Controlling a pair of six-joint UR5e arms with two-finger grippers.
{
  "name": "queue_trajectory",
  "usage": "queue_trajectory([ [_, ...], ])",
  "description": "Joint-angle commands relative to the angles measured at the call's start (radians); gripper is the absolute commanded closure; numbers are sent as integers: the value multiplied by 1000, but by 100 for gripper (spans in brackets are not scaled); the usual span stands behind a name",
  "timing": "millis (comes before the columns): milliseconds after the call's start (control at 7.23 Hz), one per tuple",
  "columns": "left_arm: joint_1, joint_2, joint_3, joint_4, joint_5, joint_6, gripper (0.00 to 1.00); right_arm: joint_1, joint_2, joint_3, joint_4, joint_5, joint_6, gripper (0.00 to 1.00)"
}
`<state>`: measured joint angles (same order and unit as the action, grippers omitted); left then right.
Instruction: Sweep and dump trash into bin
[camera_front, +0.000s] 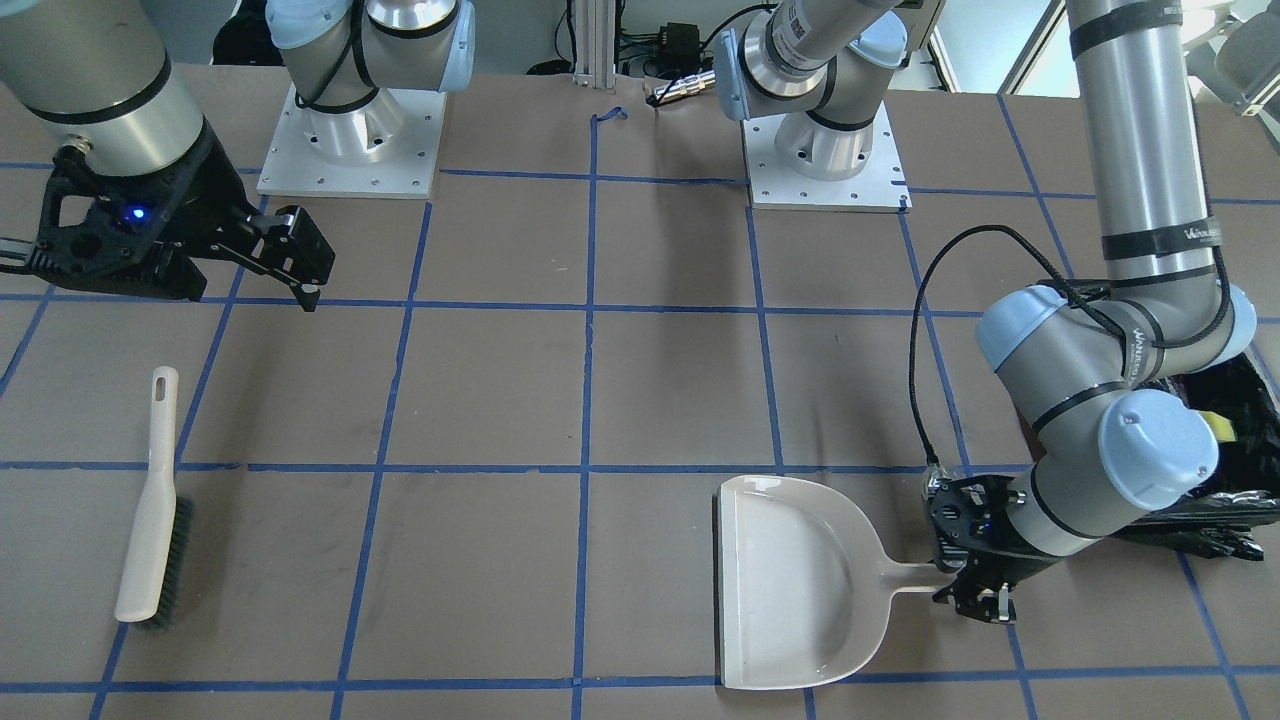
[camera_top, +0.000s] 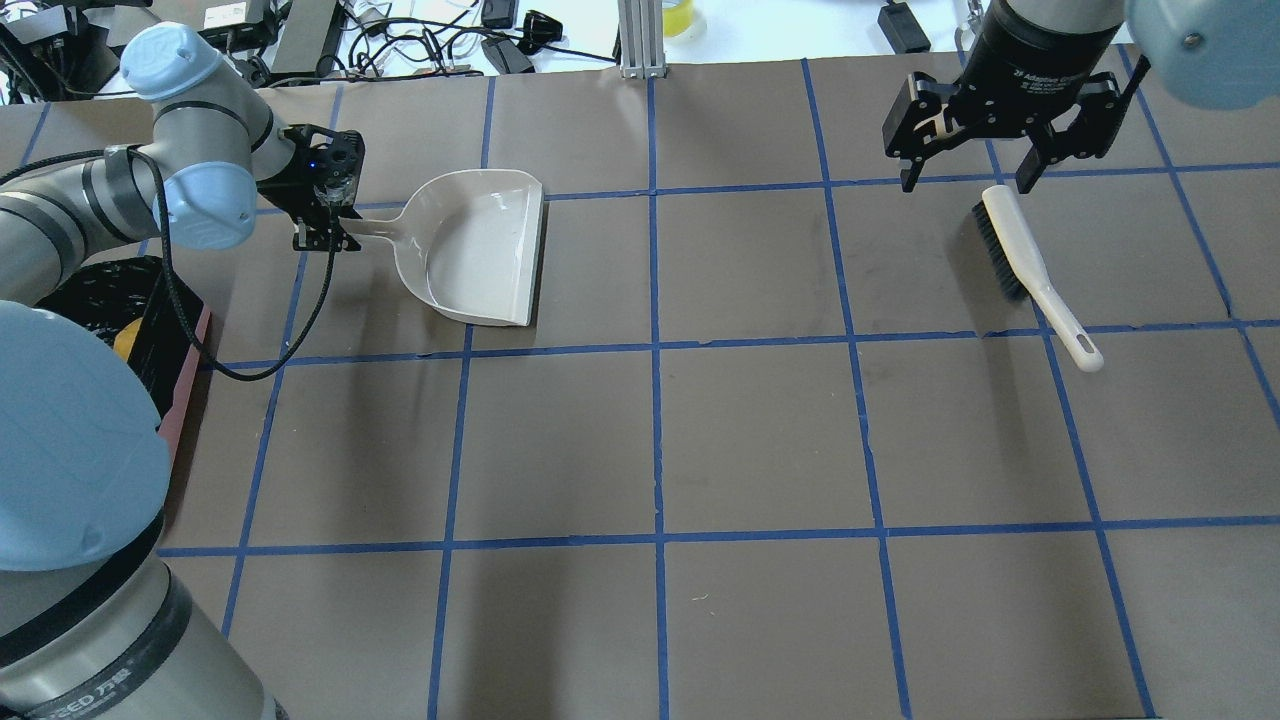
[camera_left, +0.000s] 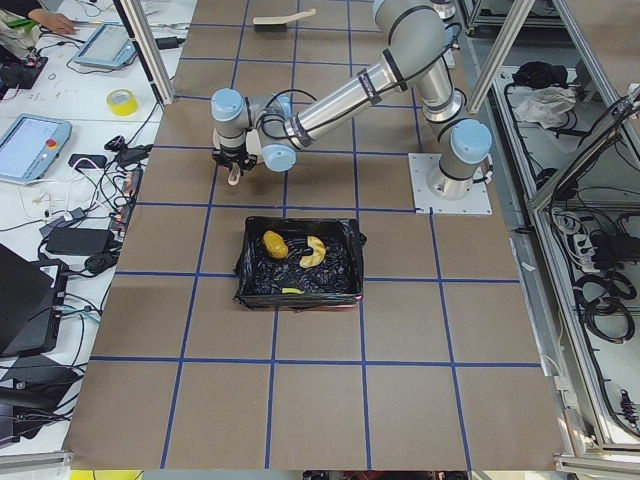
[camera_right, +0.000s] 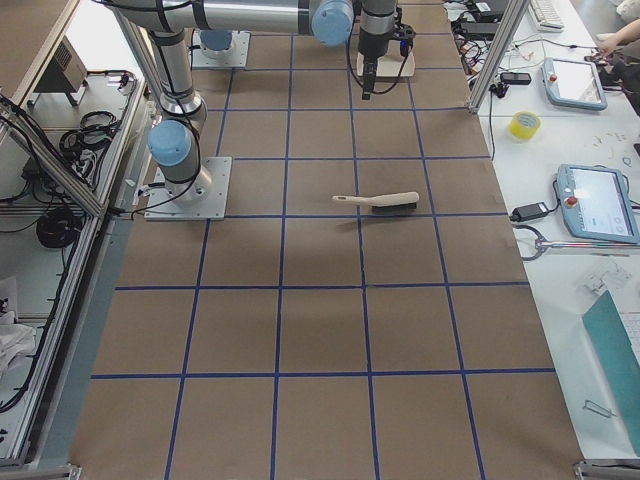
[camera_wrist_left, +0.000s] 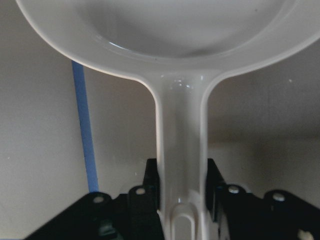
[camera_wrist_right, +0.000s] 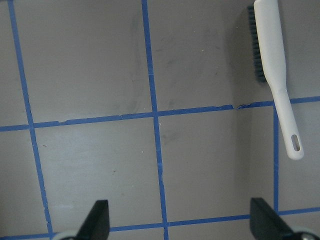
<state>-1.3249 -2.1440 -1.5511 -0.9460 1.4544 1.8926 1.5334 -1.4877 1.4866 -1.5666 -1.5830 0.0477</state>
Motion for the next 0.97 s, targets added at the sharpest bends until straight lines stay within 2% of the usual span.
queue_trajectory([
  [0, -4, -1, -10, 3, 1, 6, 46, 1, 0, 6, 0, 6, -2, 0],
  [138, -4, -1, -21, 0, 0, -24, 1, 1, -2, 6, 2, 11, -2, 0],
  [415, -10, 47, -29, 1, -6, -61, 0, 1, 0, 7, 2, 9, -2, 0],
  [553, -31, 88, -33, -3, -9, -140, 1, 1, 0, 7, 2, 9, -2, 0],
  [830, -100, 223, -61, -106, 3, -400, 2, 1, 1, 7, 2, 9, -2, 0],
])
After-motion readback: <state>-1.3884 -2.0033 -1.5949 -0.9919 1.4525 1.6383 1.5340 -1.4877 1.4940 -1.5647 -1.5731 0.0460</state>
